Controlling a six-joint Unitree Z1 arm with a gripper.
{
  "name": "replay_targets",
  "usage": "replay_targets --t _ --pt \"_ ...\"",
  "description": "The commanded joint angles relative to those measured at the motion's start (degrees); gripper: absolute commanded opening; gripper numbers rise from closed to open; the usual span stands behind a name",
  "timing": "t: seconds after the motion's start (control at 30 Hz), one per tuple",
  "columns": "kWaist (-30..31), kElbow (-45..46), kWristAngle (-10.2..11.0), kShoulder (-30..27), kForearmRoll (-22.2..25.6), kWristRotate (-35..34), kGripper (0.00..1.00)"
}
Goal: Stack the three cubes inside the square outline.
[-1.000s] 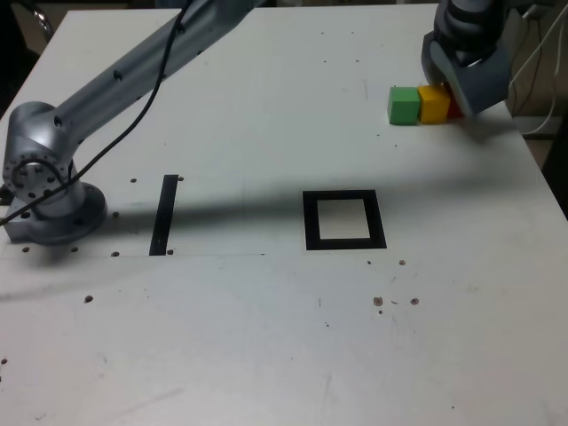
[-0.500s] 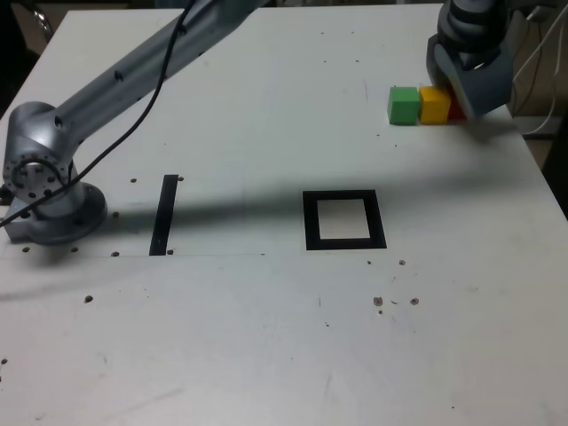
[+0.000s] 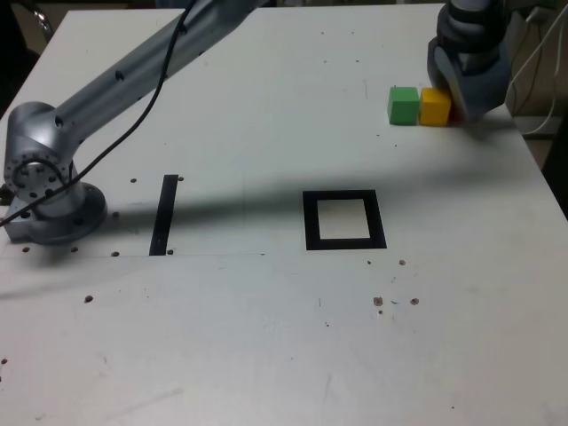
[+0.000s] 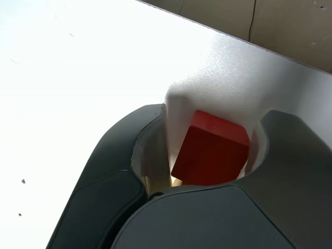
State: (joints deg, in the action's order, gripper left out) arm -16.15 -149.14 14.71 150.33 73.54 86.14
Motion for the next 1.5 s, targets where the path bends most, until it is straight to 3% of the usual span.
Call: replay_targets --t 0.0,0.37,0.83,1.1,1.27,1.47 --pt "-0.10 -0.27 -0.26 0.23 -0.18 0.02 0.43" --pt "-0.11 -0.16 -0.51 0.26 0.48 -0.01 0.33" --pt "1.63 1.07 -0.95 -3.37 -1.22 -1.85 0.33" --pt "3.44 2.47 -0.15 -7.32 -0.84 -5.28 0.33" --pt "4.78 3.25 0.87 -9.83 1.95 -7.80 0.33" --pt "6.36 11.37 1.99 -14.44 3.85 -15.58 0.33"
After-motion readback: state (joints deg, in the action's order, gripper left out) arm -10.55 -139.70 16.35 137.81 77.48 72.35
